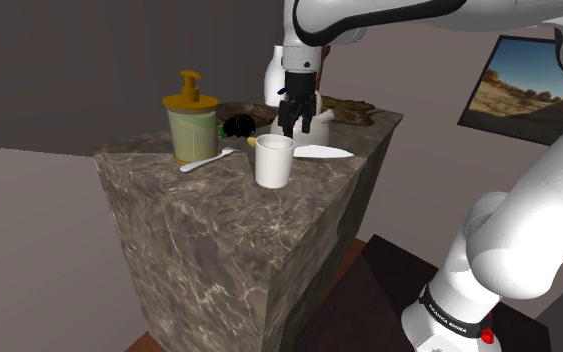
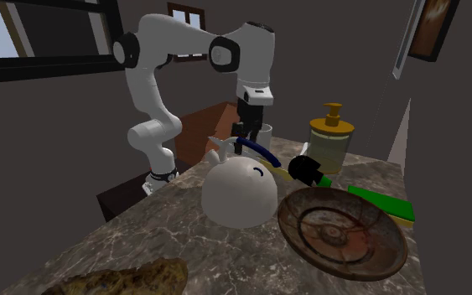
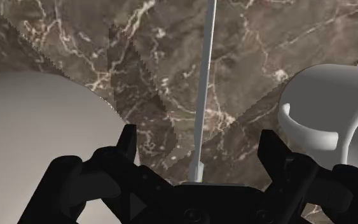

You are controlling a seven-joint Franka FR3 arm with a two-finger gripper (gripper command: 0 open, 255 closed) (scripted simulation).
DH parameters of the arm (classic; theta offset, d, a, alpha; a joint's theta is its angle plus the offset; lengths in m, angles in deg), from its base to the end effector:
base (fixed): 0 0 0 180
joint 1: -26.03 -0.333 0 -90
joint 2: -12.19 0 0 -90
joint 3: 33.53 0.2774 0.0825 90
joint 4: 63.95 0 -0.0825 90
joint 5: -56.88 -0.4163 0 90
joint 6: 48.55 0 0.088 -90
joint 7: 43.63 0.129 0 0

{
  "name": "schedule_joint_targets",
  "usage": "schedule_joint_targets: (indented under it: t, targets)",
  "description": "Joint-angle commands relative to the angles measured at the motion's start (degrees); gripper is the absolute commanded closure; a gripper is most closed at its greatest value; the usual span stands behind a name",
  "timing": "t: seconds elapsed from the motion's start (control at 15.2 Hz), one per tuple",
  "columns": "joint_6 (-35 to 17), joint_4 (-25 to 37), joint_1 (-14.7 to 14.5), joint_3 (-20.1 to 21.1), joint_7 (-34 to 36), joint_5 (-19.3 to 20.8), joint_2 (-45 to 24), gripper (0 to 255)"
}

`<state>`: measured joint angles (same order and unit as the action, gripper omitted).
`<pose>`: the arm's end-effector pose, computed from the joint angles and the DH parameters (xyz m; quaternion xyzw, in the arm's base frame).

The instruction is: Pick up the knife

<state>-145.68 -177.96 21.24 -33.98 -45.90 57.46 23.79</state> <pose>0.5237 0.0384 0.4759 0.9972 0.0586 -0.0460 0.0050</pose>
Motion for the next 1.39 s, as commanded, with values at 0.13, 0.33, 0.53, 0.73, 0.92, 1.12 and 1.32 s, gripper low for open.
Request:
schedule_joint_targets:
  t: [0.13, 0.33, 0.53, 0.73, 0.92, 1.12, 1.32]
  targets:
    - [-2.6, -0.6, -0.3, 0.2, -0.4, 0.0, -2.6, 0]
    - [-4.9, -2.7, -0.3, 0.2, -0.4, 0.0, -2.8, 0]
    - [-6.1, -3.7, -0.3, 0.2, -0.4, 0.0, -3.0, 0]
    - [-6.2, -3.7, -0.3, 0.3, -0.3, 0.0, -3.0, 255]
    - [-6.1, -3.7, -0.3, 0.3, -0.3, 0.0, -3.0, 255]
    - [-6.1, -3.7, -0.3, 0.3, -0.3, 0.0, -3.0, 255]
    - [-5.3, -3.1, -0.3, 0.2, -0.4, 0.0, -2.9, 255]
